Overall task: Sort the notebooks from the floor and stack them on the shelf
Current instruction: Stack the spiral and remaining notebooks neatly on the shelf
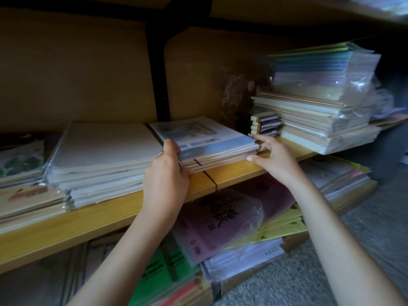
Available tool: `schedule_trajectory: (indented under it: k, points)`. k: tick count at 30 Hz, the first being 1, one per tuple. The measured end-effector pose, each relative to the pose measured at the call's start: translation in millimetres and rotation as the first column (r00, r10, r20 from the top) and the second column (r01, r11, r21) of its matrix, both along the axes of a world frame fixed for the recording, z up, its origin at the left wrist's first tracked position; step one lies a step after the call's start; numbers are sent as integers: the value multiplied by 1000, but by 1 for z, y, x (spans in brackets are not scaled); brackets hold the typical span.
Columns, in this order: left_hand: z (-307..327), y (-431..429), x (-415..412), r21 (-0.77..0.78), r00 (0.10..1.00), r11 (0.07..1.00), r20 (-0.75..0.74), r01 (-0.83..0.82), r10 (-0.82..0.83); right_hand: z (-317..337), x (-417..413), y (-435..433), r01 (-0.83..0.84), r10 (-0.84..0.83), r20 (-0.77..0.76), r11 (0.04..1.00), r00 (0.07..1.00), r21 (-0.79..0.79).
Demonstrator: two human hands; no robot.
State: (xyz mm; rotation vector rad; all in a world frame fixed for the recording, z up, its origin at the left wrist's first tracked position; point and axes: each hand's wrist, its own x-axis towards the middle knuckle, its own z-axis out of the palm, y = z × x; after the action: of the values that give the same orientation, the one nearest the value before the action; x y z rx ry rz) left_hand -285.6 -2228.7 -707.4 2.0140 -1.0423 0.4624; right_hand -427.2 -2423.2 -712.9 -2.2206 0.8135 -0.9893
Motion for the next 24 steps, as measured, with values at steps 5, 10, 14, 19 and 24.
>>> schedule_trajectory:
  k: [5,10,14,19,24]
  points:
    - [-1,0,1,-5,1000,1000,12,9,-9,-3,7,0,70,-68,45,997,997,-43]
    - [-1,-2,3,37,997,999,68,29,-31,-5,8,0,129,-119,76,983,990,-130]
    - [0,-2,0,33,989,999,143,27,-31,-6,9,0,149,-142,46,960,989,-237]
    - [0,-1,-3,-10,992,1000,121,23,-22,-7,-7,-4,-72,75,42,994,996,-79]
    - [0,-1,-1,-19,998,1000,65,16,-15,-4,-4,-11,-53,61,87,994,994,-93]
